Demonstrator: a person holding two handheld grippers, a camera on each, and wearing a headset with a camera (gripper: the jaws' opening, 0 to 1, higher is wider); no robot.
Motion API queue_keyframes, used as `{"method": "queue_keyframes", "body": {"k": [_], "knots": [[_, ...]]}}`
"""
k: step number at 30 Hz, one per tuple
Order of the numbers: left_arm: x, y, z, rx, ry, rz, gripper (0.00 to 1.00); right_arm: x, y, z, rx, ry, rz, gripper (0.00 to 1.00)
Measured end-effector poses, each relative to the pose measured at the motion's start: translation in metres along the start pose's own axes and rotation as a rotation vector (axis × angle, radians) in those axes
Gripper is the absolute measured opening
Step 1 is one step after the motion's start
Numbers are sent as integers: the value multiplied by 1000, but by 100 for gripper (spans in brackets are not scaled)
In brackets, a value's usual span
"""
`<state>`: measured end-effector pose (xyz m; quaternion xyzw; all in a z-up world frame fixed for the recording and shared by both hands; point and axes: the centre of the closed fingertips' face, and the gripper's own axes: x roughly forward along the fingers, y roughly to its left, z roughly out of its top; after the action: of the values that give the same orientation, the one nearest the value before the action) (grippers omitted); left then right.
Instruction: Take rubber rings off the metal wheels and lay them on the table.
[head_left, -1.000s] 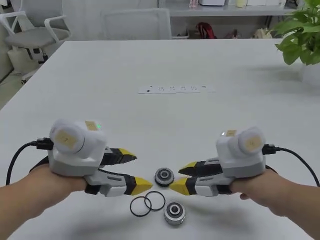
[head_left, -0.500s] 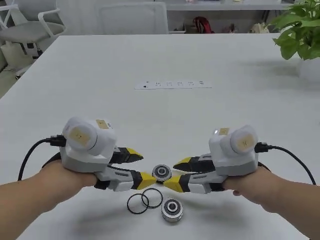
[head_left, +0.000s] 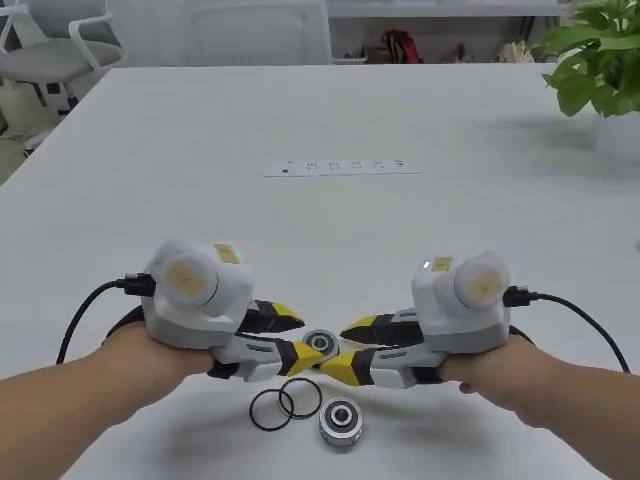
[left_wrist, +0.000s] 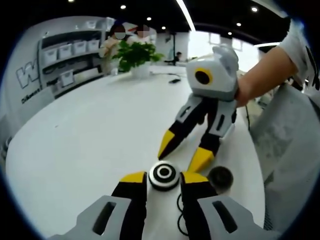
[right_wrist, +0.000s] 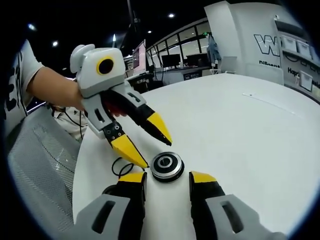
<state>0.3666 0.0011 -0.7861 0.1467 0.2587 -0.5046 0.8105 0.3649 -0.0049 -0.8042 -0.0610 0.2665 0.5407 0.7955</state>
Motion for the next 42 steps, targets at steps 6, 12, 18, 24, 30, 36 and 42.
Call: {"method": "queue_keyframes", "body": {"k": [6,12,18,24,30,36,42], "knots": [[7,-2,-3,15,15,-2,22,1,2,0,1,-4,6,30],[10,-3,-3,16,16,4,17,1,1,1,6,-13,3,30],[10,-1,-4,6,16,25,14,3,4,2,3,-16,6,30],[10,-1,-4,3,15,33,14,7,3,3,0,-22,-9,32],[10,-1,-4,-10,6,43,13,6,1,1,-23,-2,-24,24],[10,-1,-4,-15,4,50,13,3,1,1,-30,-1,-20,22],[10,-1,-4,-18,2,51,13,2,2,0,-40,5,-17,21]]}}
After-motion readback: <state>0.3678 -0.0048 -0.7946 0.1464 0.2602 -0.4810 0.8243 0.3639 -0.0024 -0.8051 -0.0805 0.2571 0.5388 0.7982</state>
